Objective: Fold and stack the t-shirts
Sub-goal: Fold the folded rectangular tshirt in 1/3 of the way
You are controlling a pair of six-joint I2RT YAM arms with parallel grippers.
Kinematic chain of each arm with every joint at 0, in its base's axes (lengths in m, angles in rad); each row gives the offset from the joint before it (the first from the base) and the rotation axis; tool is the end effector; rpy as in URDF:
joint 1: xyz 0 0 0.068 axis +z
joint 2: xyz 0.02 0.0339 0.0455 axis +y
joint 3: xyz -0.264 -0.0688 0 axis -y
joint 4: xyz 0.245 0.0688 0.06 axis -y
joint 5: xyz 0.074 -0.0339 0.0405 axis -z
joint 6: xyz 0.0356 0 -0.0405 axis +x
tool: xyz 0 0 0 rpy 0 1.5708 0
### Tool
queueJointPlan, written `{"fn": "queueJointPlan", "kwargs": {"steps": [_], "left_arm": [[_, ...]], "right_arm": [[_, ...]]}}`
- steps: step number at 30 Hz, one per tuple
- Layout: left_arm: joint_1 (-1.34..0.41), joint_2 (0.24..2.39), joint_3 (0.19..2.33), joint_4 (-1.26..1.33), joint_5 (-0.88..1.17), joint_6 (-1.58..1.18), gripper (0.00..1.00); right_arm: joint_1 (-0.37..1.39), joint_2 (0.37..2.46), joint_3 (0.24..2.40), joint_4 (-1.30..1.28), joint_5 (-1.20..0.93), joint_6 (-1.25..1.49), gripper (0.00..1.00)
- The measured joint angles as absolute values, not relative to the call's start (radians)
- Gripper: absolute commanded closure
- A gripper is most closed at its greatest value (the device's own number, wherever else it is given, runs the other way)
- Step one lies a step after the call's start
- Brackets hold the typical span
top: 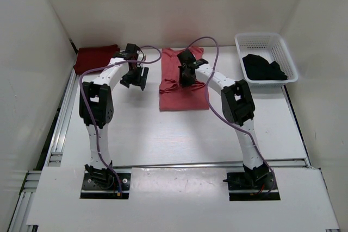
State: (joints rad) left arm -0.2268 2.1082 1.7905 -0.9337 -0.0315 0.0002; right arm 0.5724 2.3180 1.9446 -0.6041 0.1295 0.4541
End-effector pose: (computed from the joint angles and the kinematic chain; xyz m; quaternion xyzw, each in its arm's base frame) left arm 0.4300 -0.0981 0.2167 0.1093 0.9811 -0.0025 0.1597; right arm 0.4316 0.2727 0.1830 -0.0375 0.9538 0.0893 0.2845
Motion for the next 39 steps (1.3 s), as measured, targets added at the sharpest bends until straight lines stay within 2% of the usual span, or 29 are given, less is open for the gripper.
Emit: {"fn": "queueJointPlan", "kwargs": {"steps": [8,14,16,21,22,23,28,29,30,31,33,35,39], "left_arm": [[-0.223,2.108,1.776,-0.934,-0.016,0.000,0.16],[-0.255,2.108,1.776,-0.942,0.016,0.000,0.16],[-0.302,2.108,1.776,-0.942,0.016,0.000,0.16],[-0.430,2.124,1.835,-0.949,0.026,0.001,0.16],[-0.447,2.135,1.861,-0.945,0.034,0.001,0.16],[-0.456,2.142,1.880,-0.942,0.044,0.001,0.16],[-0.462,2.200,1.958,-0.941,0.056,0.000,0.18],[-0.462,2.216,1.971,-0.939,0.047,0.000,0.18],[-0.463,2.231,1.980,-0.937,0.039,0.000,0.18],[-0.465,2.239,1.983,-0.937,0.035,0.000,0.17],[-0.470,2.252,1.983,-0.954,0.034,0.001,0.15],[-0.466,2.251,1.974,-0.983,0.057,0.001,0.14],[-0.451,2.217,1.878,-1.010,0.140,0.000,0.14]], "right_arm": [[0.564,2.391,2.152,-0.569,0.232,0.462,1.00],[0.542,2.454,2.204,-0.577,0.223,0.464,0.99],[0.520,2.440,2.186,-0.577,0.209,0.472,0.93],[0.422,2.251,1.966,-0.574,0.109,0.512,0.51],[0.393,2.201,1.917,-0.577,0.090,0.517,0.50],[0.368,2.159,1.879,-0.580,0.077,0.519,0.50],[0.267,2.047,1.777,-0.583,0.038,0.496,0.78],[0.265,2.043,1.766,-0.581,0.034,0.492,0.77],[0.266,2.043,1.749,-0.580,0.025,0.494,0.72],[0.269,2.040,1.720,-0.575,0.012,0.497,0.54],[0.269,2.022,1.637,-0.568,-0.037,0.515,0.41],[0.265,1.991,1.525,-0.548,-0.102,0.523,0.33],[0.249,1.945,1.361,-0.549,-0.197,0.520,0.33]]}}
